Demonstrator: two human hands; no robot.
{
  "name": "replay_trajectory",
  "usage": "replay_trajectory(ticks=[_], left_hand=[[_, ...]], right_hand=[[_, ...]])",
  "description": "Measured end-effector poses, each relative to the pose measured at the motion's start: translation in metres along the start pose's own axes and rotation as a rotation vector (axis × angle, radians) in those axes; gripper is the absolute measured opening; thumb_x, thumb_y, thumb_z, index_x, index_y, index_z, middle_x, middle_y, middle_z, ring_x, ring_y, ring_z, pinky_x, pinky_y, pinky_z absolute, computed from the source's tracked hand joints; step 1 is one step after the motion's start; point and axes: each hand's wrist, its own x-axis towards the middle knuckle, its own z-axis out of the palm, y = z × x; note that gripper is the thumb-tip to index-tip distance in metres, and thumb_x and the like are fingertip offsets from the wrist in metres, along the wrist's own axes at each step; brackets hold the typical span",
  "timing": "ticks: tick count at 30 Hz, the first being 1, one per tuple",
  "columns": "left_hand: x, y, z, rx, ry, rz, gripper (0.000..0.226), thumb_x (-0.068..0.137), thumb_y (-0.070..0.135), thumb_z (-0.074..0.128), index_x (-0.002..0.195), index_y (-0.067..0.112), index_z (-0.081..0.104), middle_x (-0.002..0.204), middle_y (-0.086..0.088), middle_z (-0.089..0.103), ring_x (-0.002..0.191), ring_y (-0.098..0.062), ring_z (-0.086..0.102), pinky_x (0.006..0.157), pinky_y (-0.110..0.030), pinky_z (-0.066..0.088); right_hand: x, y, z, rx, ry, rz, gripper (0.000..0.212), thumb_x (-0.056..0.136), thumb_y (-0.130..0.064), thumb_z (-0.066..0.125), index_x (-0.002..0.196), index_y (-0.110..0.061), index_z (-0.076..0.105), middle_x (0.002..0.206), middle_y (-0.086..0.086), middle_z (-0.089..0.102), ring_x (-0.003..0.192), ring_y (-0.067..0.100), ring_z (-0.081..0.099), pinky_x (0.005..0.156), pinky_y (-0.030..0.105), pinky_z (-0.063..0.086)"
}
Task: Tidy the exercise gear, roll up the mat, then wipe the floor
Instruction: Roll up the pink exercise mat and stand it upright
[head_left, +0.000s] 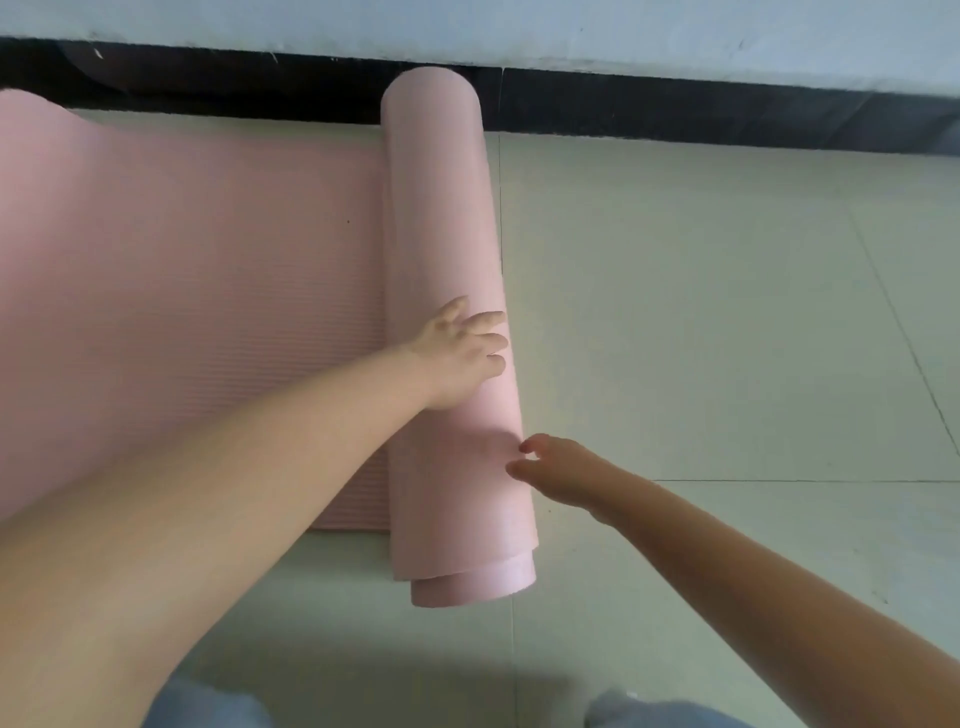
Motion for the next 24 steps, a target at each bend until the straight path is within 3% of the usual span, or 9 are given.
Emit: replay_trajectory(ticks=[3, 6, 7, 9, 11, 14, 16, 21, 24], left_hand=[[-0.011, -0.022, 0.019, -0.019, 0.089, 0.045, 0.05, 0.094, -0.002, 0.027, 0.141, 0.013, 0.033, 0.136, -0.007, 0.047, 0.14, -0.021, 0.025, 0.119, -0.046, 0.001], [-0.027, -0.043, 0.037, -0.031, 0.157, 0.057, 0.065, 0.092, -0.003, 0.026, 0.151, 0.021, 0.013, 0.123, -0.009, 0.053, 0.131, -0.025, 0.032, 0.119, -0.049, -0.001], [-0.033, -0.05, 0.044, -0.036, 0.161, 0.059, 0.066, 0.092, -0.002, 0.026, 0.151, 0.023, 0.011, 0.124, -0.01, 0.053, 0.132, -0.025, 0.031, 0.118, -0.05, -0.003], [-0.046, -0.065, 0.059, -0.049, 0.156, 0.054, 0.06, 0.093, -0.001, 0.028, 0.149, 0.02, 0.024, 0.127, -0.013, 0.05, 0.134, -0.027, 0.028, 0.117, -0.053, -0.004], [-0.062, -0.08, 0.071, -0.06, 0.148, 0.06, 0.052, 0.093, 0.0, 0.03, 0.143, 0.014, 0.035, 0.133, -0.017, 0.042, 0.138, -0.028, 0.022, 0.115, -0.058, -0.003], [-0.081, -0.099, 0.087, -0.094, 0.185, 0.139, 0.044, 0.094, 0.001, 0.03, 0.135, 0.01, 0.041, 0.154, -0.015, 0.014, 0.146, -0.027, 0.002, 0.116, -0.055, -0.004], [-0.089, -0.11, 0.097, -0.116, 0.178, 0.214, 0.047, 0.095, 0.0, 0.026, 0.14, 0.011, 0.034, 0.159, -0.007, 0.007, 0.148, -0.022, -0.004, 0.118, -0.049, -0.004], [-0.107, -0.131, 0.112, -0.162, 0.177, 0.15, 0.065, 0.092, -0.001, 0.028, 0.151, 0.021, 0.011, 0.141, -0.006, 0.037, 0.14, -0.021, 0.021, 0.118, -0.05, -0.002], [-0.121, -0.14, 0.125, -0.214, 0.155, 0.048, 0.061, 0.091, -0.001, 0.033, 0.147, 0.023, 0.028, 0.133, -0.008, 0.045, 0.136, -0.024, 0.026, 0.118, -0.051, 0.001]], right_hand=[[0.004, -0.025, 0.014, 0.018, 0.032, 0.037, 0.036, 0.093, -0.017, 0.046, 0.128, -0.007, 0.049, 0.136, 0.008, 0.045, 0.116, 0.024, 0.045, 0.092, 0.026, 0.036], [0.01, -0.05, 0.026, 0.108, 0.085, 0.113, 0.016, 0.091, -0.013, 0.048, 0.102, -0.006, 0.056, 0.098, 0.003, 0.05, 0.091, 0.02, 0.045, 0.073, 0.024, 0.037], [0.01, -0.06, 0.031, 0.148, 0.133, 0.144, 0.005, 0.089, -0.01, 0.049, 0.091, -0.008, 0.053, 0.087, 0.0, 0.048, 0.085, 0.018, 0.044, 0.065, 0.023, 0.033], [0.011, -0.072, 0.04, 0.248, 0.212, 0.19, 0.008, 0.087, -0.005, 0.047, 0.083, -0.012, 0.048, 0.077, -0.001, 0.053, 0.085, 0.02, 0.049, 0.06, 0.02, 0.033], [0.006, -0.082, 0.054, 0.259, 0.259, 0.227, 0.014, 0.089, -0.006, 0.046, 0.101, -0.008, 0.052, 0.082, 0.004, 0.059, 0.088, 0.022, 0.053, 0.068, 0.026, 0.043], [-0.007, -0.097, 0.081, 0.064, 0.271, 0.306, 0.043, 0.092, -0.015, 0.048, 0.134, -0.009, 0.043, 0.123, 0.013, 0.051, 0.11, 0.027, 0.051, 0.089, 0.029, 0.041], [-0.014, -0.11, 0.095, -0.02, 0.222, 0.327, 0.05, 0.093, -0.021, 0.048, 0.14, -0.013, 0.037, 0.142, 0.01, 0.037, 0.124, 0.026, 0.044, 0.098, 0.03, 0.039], [-0.014, -0.154, 0.101, -0.022, 0.267, 0.25, 0.049, 0.094, -0.017, 0.043, 0.141, -0.011, 0.031, 0.14, 0.012, 0.041, 0.121, 0.028, 0.046, 0.09, 0.032, 0.042], [0.001, -0.169, 0.111, -0.003, 0.293, 0.234, 0.054, 0.092, -0.013, 0.042, 0.142, -0.006, 0.024, 0.124, 0.016, 0.052, 0.104, 0.028, 0.049, 0.082, 0.032, 0.041]])
